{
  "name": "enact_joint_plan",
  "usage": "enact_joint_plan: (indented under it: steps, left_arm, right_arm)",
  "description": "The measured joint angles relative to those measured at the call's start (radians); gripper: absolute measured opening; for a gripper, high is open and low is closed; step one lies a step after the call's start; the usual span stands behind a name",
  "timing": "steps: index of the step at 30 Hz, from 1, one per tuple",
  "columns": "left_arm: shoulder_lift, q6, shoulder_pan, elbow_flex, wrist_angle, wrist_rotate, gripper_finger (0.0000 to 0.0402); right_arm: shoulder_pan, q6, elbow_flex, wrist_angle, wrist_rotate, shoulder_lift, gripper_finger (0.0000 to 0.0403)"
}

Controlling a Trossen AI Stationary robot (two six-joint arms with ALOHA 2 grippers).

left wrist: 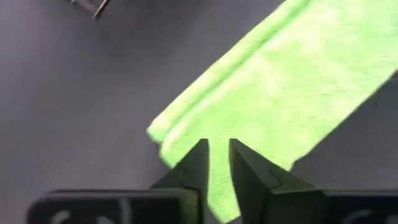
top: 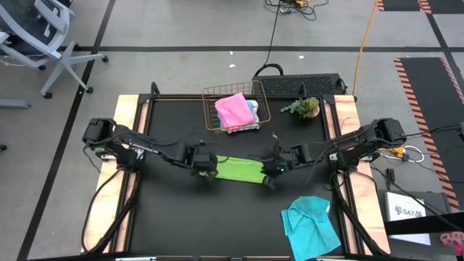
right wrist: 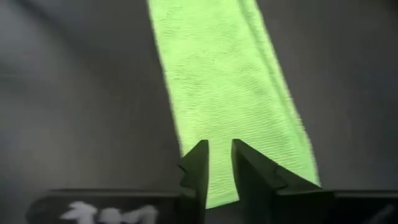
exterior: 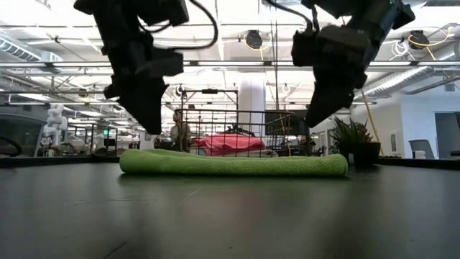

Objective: Fold microfiber towels
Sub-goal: Fold the green microfiber cloth

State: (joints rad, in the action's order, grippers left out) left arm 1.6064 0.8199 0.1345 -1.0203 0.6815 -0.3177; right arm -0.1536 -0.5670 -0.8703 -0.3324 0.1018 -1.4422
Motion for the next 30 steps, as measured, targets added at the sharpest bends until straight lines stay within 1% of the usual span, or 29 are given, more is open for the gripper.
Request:
enact_joint_plan:
  steps: [3,5,8,10,13,15,17,19,21,24,26,28,30]
  left_arm:
    - [0.009,0.002,0.025,0.0,-0.011,-0.016,0.0018]
    - [0.016,0.013,0.033,0.0,-0.02,-0.016,0.0007]
    - [0.03,0.024,0.046,0.001,-0.018,-0.015,0.0011]
    - [0.046,0.03,0.05,-0.002,-0.04,-0.013,0.0007]
    - [0.071,0.032,0.059,0.001,-0.03,0.003,0.0004]
    - [0.086,0.04,0.064,0.0,-0.055,0.004,0.0007]
    - [0.089,0.047,0.067,0.0,-0.027,0.006,0.0008]
    - [0.101,0.057,0.07,-0.001,-0.05,0.006,0.0004]
    - [0.106,0.063,0.072,0.001,-0.022,0.017,0.0003]
    - [0.125,0.082,0.078,-0.003,-0.037,0.029,0.0008]
    - [0.138,0.084,0.087,0.002,-0.012,0.037,0.0006]
    - [0.161,0.087,0.097,-0.001,-0.037,0.047,0.0003]
    - [0.17,0.095,0.106,0.0,-0.024,0.055,0.0005]
  right_arm:
    - [-0.022,-0.047,0.0,0.009,0.0,0.0,0.0022]
    - [-0.037,-0.057,0.0,0.009,0.001,-0.002,0.0006]
    - [-0.055,-0.076,0.0,0.016,0.002,-0.014,0.0008]
    - [-0.064,-0.091,0.0,0.023,0.003,-0.028,0.0004]
    - [-0.076,-0.104,0.001,0.036,0.006,-0.059,0.0001]
    - [-0.082,-0.105,0.001,0.044,0.006,-0.078,0.0001]
    - [-0.085,-0.105,0.001,0.079,0.008,-0.099,0.0001]
    - [-0.085,-0.104,0.001,0.083,0.011,-0.114,0.0001]
    - [-0.084,-0.106,0.001,0.107,0.011,-0.13,0.0]
    - [-0.084,-0.105,0.002,0.11,0.007,-0.145,0.0]
    - [-0.084,-0.105,0.001,0.118,0.006,-0.154,0.0]
    - [-0.084,-0.105,0.001,0.117,0.004,-0.159,0.0]
    - [-0.084,-0.105,0.001,0.116,0.002,-0.163,0.0]
